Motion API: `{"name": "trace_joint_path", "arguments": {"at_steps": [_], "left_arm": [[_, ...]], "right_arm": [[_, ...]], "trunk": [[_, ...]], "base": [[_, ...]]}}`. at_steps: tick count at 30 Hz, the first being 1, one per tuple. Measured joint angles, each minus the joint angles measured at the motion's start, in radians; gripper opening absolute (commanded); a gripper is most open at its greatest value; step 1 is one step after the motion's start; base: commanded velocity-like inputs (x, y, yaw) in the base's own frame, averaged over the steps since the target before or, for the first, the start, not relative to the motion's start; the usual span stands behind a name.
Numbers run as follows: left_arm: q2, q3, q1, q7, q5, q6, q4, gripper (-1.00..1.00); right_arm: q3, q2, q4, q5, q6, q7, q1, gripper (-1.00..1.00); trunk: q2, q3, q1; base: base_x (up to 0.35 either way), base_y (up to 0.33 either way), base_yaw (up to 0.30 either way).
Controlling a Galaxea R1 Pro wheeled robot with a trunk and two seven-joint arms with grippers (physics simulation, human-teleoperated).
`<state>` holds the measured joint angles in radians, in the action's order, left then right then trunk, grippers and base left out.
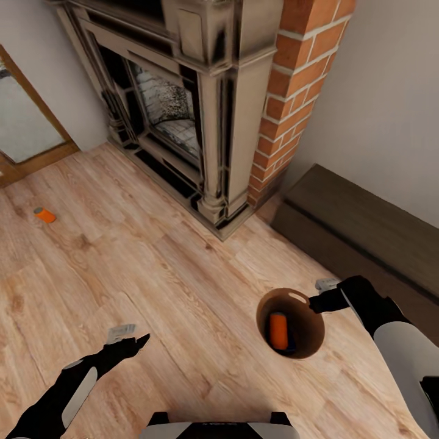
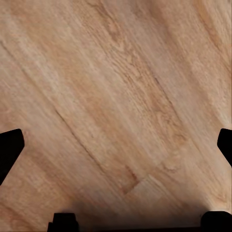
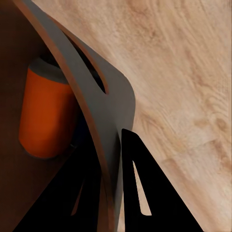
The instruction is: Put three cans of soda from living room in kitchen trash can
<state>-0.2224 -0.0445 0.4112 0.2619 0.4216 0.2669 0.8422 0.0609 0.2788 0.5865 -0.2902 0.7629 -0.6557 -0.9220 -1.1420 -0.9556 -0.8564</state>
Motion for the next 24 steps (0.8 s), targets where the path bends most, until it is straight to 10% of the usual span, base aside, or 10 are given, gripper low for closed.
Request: {"name": "trace_joint_path", "arguments": {"at_steps": [24], "left_arm": [[0.005, 0.000, 0.000, 0.000, -0.002, 0.000, -0.001, 1.00]], "right_arm": [[0.000, -0.016, -0.001, -0.001, 0.002, 0.008, 0.000, -1.00]], "trunk": [[0.000, 0.000, 0.000]], "base": [[0.178, 0.250, 0.208]]}}
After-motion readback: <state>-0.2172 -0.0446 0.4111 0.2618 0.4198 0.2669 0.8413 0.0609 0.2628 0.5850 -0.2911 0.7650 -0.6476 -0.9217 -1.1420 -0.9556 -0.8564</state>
